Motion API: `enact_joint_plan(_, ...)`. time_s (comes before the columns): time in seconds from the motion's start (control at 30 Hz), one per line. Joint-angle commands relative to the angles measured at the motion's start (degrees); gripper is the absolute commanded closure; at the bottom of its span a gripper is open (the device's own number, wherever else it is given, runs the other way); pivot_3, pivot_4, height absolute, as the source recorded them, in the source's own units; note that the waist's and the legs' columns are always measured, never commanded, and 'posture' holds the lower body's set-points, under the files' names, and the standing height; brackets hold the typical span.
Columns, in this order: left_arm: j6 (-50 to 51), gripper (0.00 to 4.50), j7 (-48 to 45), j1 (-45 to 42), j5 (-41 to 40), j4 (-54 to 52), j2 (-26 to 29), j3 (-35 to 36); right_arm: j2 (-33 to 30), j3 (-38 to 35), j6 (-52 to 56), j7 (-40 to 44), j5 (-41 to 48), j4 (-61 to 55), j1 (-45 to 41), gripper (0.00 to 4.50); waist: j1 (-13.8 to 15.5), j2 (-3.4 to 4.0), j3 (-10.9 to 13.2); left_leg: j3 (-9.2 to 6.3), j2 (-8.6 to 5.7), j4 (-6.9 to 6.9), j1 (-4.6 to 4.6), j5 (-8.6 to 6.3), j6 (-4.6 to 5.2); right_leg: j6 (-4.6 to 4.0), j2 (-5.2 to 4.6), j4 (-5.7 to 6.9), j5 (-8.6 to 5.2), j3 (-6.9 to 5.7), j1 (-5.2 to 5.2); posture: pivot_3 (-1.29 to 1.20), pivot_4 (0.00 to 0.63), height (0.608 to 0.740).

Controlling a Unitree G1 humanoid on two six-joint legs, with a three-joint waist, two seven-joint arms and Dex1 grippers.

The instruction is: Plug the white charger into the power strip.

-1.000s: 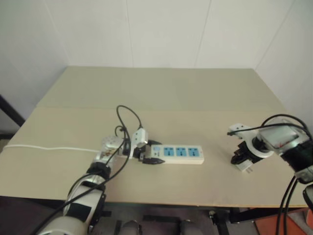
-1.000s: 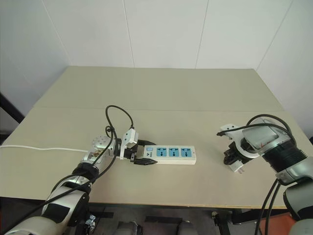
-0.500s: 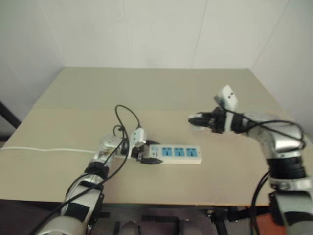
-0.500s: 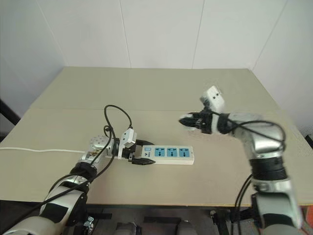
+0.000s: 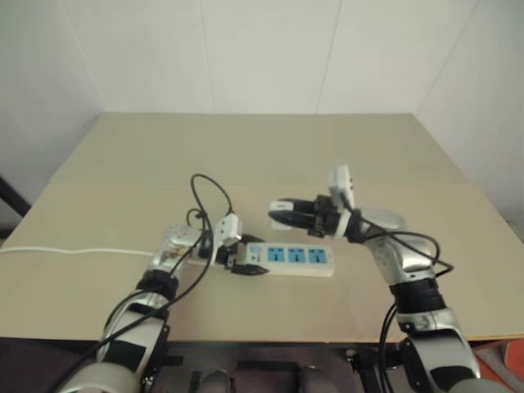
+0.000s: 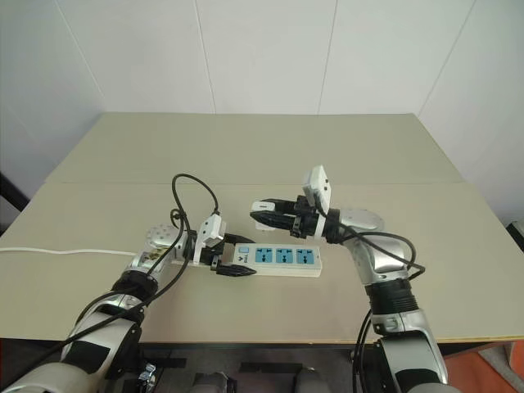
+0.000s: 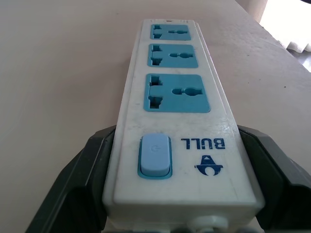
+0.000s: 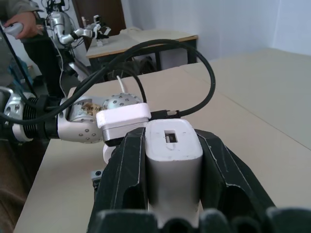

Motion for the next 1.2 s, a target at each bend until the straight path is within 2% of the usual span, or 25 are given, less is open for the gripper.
enact_joint_plan(0.03, 0.7, 1.19, -1.0, 1.4, 0.9, -1.7, 1.2, -1.2, 0.7, 0.2, -6.2, 1.9, -1.0, 1.2, 0.2, 3.39, -0.2, 0.0, 0.0, 0.0, 0.01, 0.0, 0.01, 0.0, 0.0, 0.0, 0.0, 0.0, 0.0, 0.0, 0.0, 0.0, 0.15, 0.74)
enact_joint_plan(0.5, 2.5, 1.19, -0.9, 2.7, 0.5, -4.6, 2.5, -1.1, 2.7, 3.0, -16.3, 4.8, -5.2, 9.9, 0.9, 3.39, -0.8, 0.01, 0.0, -0.01, 0.04, -0.03, 0.08, 0.0, 0.0, 0.0, 0.04, 0.04, 0.0, 0.0, 0.02, 0.0, 0.15, 0.74)
enact_joint_plan(1.2, 2.9, 1.19, -0.6, 2.5, 0.4, -5.0, 2.1, -1.3, 5.1, 4.2, -18.7, 3.0, -7.7, 13.7, 0.7, 3.39, -0.8, 0.01, 0.0, 0.0, 0.05, -0.07, 0.21, 0.0, 0.0, -0.01, 0.05, 0.07, 0.0, 0.02, 0.09, 0.0, 0.15, 0.74)
